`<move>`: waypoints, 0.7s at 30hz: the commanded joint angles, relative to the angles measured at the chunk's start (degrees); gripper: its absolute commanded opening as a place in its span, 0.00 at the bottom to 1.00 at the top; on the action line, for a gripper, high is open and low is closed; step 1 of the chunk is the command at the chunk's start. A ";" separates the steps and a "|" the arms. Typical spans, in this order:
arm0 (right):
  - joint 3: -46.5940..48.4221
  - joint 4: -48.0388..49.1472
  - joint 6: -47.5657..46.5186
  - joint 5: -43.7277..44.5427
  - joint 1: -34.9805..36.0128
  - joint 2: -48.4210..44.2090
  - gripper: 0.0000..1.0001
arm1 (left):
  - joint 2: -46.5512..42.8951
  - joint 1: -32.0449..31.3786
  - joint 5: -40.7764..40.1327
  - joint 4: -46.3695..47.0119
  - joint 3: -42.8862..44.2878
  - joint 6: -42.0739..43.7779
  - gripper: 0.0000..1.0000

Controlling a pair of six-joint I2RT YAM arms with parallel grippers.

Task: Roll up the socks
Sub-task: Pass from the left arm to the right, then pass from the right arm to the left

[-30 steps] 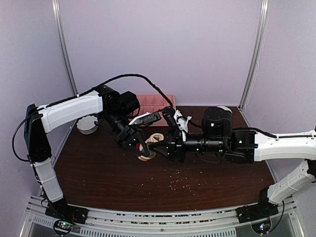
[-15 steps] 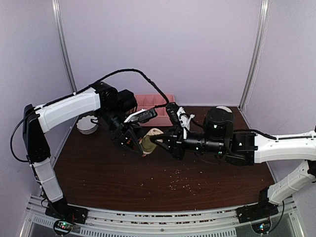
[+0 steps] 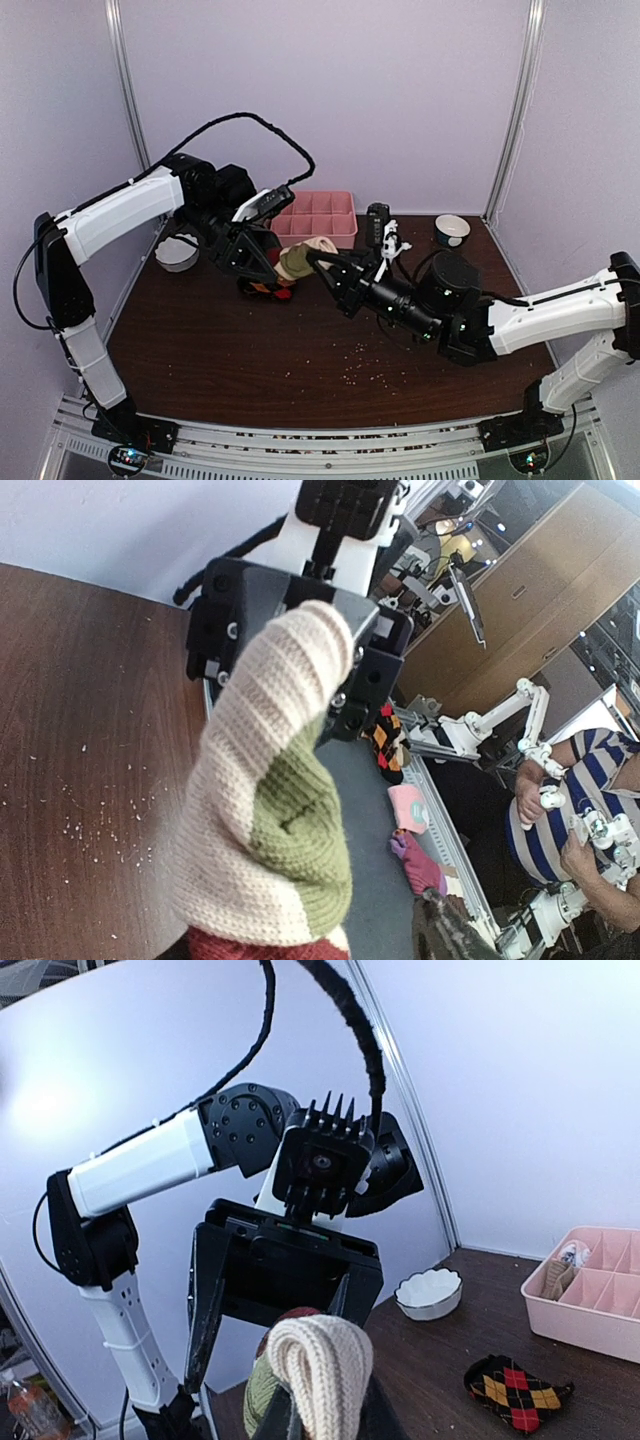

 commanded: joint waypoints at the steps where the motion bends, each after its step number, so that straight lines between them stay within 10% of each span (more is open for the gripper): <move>1: -1.10 15.15 5.36 3.72 0.64 4.55 0.00 | -3.29 1.64 6.59 1.22 0.14 -1.98 0.57; 8: 0.09 29.29 9.79 6.71 1.63 11.88 0.00 | -6.98 6.06 8.98 20.90 -6.45 -21.75 0.56; 21: 8.84 37.25 16.21 2.69 1.40 21.35 0.00 | -9.77 8.04 6.22 31.21 -11.35 -33.11 0.72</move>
